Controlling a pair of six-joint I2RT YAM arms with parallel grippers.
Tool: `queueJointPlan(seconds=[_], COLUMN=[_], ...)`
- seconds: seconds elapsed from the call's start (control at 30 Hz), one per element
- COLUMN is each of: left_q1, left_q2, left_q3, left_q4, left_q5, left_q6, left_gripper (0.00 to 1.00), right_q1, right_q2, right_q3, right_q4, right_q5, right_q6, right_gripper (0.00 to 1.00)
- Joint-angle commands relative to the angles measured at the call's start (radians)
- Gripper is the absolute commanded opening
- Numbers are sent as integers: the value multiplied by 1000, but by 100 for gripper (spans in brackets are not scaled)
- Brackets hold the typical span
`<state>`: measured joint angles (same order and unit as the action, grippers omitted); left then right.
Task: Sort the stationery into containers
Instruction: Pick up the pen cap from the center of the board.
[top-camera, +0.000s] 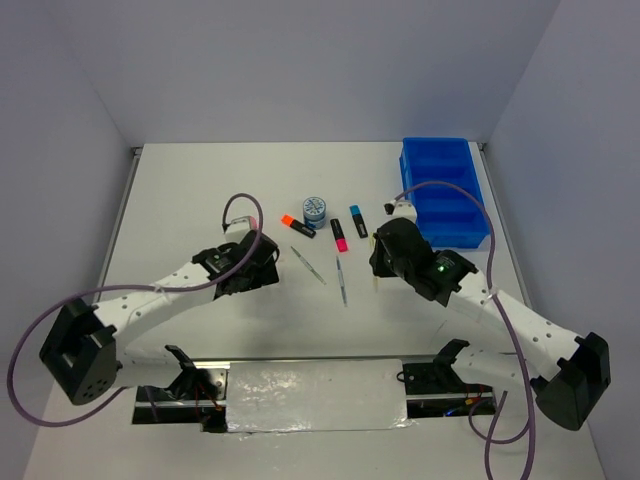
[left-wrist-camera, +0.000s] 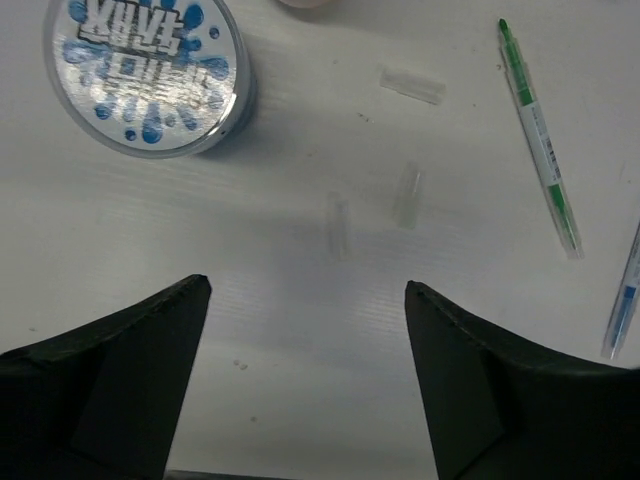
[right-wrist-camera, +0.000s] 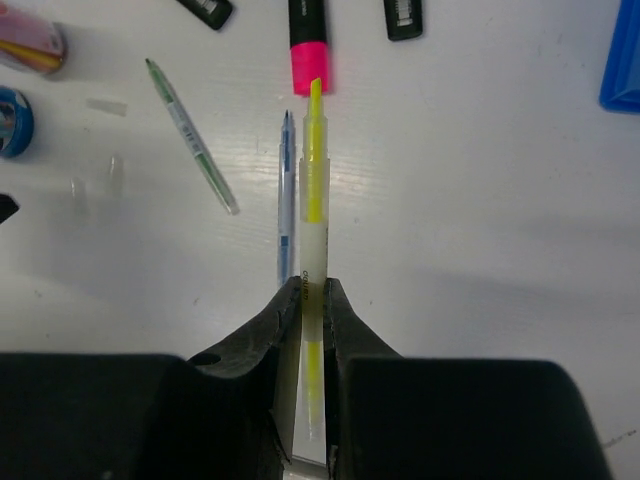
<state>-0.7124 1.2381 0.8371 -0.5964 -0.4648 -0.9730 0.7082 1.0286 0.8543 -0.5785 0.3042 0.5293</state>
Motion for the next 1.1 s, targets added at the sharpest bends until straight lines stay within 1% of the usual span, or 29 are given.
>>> queueJointPlan(seconds=[0.0,0.03,0.1,0.13,0.2,0.23,0.33,0.4,0.47,0.7,0.8,0.83,0.87,0.9,0.97,1.0,1.03,1.07], left_q1=[-5,-4,-4,-4,-4,-5,-5,-2,-4,1,2,4,4,4,2,4,4,2], left_q2=[78,95,144,156,191,204,242,260,276,327,343,348,356,362,366,365,363,362], left_q3=[0,2,10,10,0,0,-4,-9,-3,0,-1,-3,-6,-6,-15,-21,-36,-44], left_q4=[110,110,112,118,138,142,156,174,176,176,178,178,185,184,187,193,199,211], left_q5=[14,12,9,12,17,14,5,5,6,0,0,2,9,12,21,34,43,52], left_q6=[-67,-75,-85,-87,-90,-89,-87,-78,-73,-82,-79,-76,-75,-75,-78,-82,-81,-82], left_gripper=[88,82,77,70,68,65,64,59,57,56,54,51,41,37,33,25,21,14], right_q1=[11,11,11,13,14,14,16,17,17,22,23,25,27,27,31,31,31,33], right_q2=[-42,-45,-47,-47,-41,-38,-36,-39,-39,-42,-42,-41,-41,-39,-38,-38,-36,-36], right_q3=[-30,-46,-58,-66,-70,-73,-81,-86,-89,-98,-101,-101,-103,-104,-104,-104,-103,-103], right_q4=[14,20,34,38,48,51,68,77,80,81,83,83,88,91,94,94,94,97], right_q5=[-53,-60,-73,-77,-80,-80,-97,-105,-103,-103,-102,-102,-103,-103,-102,-102,-102,-105], right_q6=[-32,-32,-34,-34,-38,-38,-43,-48,-52,-55,-54,-54,-52,-52,-51,-49,-48,-48], right_gripper=[0,0,0,0,0,0,0,0,0,0,0,0,0,0,0,0,0,0])
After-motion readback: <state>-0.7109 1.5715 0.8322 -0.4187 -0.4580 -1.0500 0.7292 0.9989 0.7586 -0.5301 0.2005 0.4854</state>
